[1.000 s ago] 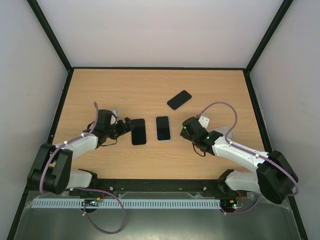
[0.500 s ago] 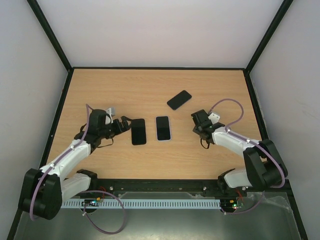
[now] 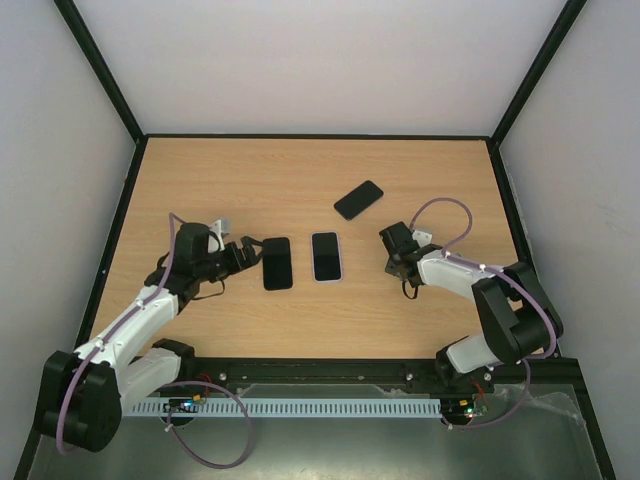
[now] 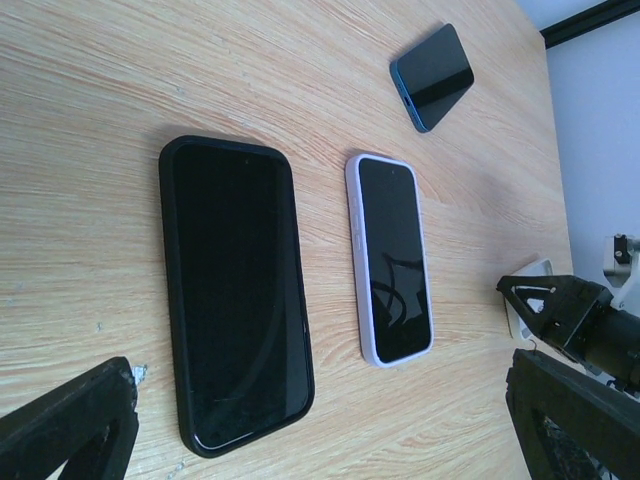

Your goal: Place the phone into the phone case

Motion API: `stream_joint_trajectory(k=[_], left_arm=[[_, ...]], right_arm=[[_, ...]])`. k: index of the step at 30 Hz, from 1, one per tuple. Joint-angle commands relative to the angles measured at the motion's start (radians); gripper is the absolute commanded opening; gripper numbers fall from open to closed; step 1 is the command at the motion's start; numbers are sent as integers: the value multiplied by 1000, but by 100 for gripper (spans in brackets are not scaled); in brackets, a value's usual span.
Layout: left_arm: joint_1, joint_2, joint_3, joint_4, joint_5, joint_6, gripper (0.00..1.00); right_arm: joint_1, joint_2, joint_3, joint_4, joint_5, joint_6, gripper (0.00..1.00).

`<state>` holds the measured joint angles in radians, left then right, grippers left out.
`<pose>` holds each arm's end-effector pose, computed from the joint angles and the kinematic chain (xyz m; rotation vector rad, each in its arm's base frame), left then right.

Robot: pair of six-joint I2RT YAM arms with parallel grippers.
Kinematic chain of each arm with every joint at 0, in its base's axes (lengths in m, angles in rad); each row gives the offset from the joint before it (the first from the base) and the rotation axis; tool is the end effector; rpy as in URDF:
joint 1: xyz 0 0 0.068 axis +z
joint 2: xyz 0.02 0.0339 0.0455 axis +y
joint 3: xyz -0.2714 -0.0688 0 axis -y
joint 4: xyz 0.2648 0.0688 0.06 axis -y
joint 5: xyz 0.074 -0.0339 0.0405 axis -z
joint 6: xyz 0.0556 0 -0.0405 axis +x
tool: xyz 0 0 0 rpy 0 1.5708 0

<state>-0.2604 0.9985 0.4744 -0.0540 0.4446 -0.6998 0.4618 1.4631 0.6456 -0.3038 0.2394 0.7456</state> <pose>0.2222 -0.0840 0.1932 -0.2217 2.2575 -1.0146 0.2488 0.1091 0.1159 0.4448 2.6009 0.0811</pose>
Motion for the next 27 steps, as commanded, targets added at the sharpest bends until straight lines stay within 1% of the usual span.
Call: stream_joint_trajectory(k=[1,3,6,8,9,10,15,18,21,22,24,27], left_arm=[[4,-44,-21,-30,13,-3,99],[4,-59,-22,-33,13,-8,99],[5,-80,-1,-56,6,-2,99],[6,-91,14,-68,3,1,99],[4,-96,16,-70,3,2,100],[4,-100,18,-71,3,2,99],[4,-116,27,-98,5,2,99],[5,-142,20,-110,-3,0,99],[4,-164,13,-124,-8,-2,99],[5,-170,13,-127,-10,-1,99],[5,-178,8,-132,-17,-4,99],[5,-183,-5,-125,-31,-10,99]], right_arm=[[-6,15,-15,-13,-6,-25,31],[-6,9,-24,-18,-8,-26,27],[-6,-10,-41,-21,-8,-26,18],[-6,-28,-52,-23,-4,-30,11],[-6,-37,-55,-23,-7,-34,5],[-6,-46,-56,-22,-15,-37,3],[-6,-95,-63,-32,-76,-28,2],[-5,-153,-89,-17,-197,1,2],[6,-236,-140,37,-379,90,2],[16,-267,-155,54,-415,129,2],[66,-326,-181,93,-453,232,2],[180,-377,-203,154,-458,375,2]])
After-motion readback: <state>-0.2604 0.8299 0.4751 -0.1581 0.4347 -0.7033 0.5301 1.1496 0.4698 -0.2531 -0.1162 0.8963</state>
